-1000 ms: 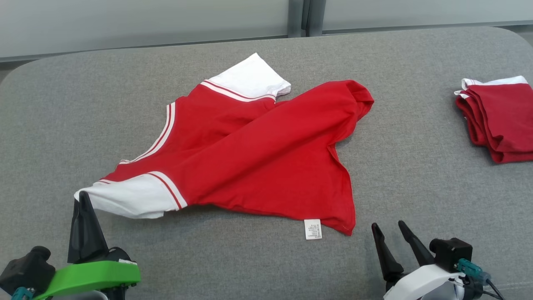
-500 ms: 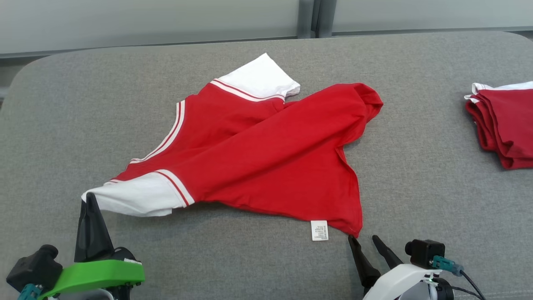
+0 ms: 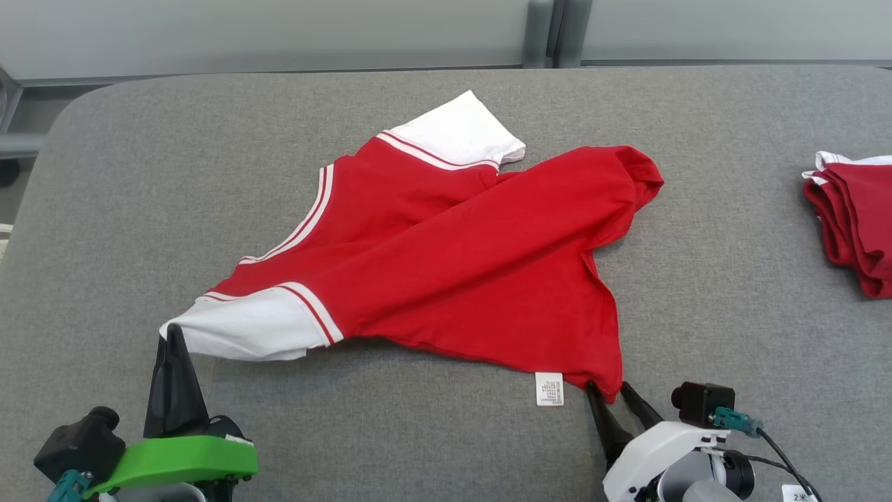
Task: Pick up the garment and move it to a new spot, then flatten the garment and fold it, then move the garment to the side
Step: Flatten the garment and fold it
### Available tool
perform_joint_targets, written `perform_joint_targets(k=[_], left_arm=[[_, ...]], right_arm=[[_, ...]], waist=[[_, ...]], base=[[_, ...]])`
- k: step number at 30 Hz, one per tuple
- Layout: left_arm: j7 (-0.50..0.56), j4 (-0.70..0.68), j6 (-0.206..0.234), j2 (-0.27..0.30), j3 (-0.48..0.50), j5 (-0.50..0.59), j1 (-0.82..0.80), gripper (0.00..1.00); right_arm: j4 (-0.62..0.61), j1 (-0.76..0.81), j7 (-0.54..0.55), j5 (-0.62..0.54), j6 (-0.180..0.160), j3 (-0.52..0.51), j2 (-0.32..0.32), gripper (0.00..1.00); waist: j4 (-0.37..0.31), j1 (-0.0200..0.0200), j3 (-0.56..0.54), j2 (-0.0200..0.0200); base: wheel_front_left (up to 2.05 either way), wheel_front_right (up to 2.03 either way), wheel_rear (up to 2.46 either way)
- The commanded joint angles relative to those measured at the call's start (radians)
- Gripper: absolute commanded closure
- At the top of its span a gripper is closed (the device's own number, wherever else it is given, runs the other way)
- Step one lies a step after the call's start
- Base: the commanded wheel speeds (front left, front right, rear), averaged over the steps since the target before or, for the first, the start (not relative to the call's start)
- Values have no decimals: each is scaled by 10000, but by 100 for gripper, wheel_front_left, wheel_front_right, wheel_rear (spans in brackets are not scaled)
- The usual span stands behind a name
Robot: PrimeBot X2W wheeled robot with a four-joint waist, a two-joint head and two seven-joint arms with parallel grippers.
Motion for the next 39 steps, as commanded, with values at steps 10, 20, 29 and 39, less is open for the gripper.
perform_joint_targets(k=[10,20,29,39], left_arm=[[-35,91,-56,71,-20,-6,-185,100],[-90,-93,-397,-88,-147,-638,-625,100],[64,-794,-709,21,-301,-780,-1899,100],[540,-2284,-732,348,-261,-904,-3196,100]], right_arm=[[777,-512,-352,24,0,87,-11,100],[-1341,-714,-466,456,0,-158,-731,100],[-4272,-730,-374,225,0,-1030,-1606,100],[-7241,-787,544,-238,0,-2283,-2059,100]], waist=[[-61,0,116,0],[-428,0,-73,0],[-704,0,-497,0],[-1020,0,-900,0]], base=[[0,0,0],[0,0,0],[0,0,0],[0,0,0]])
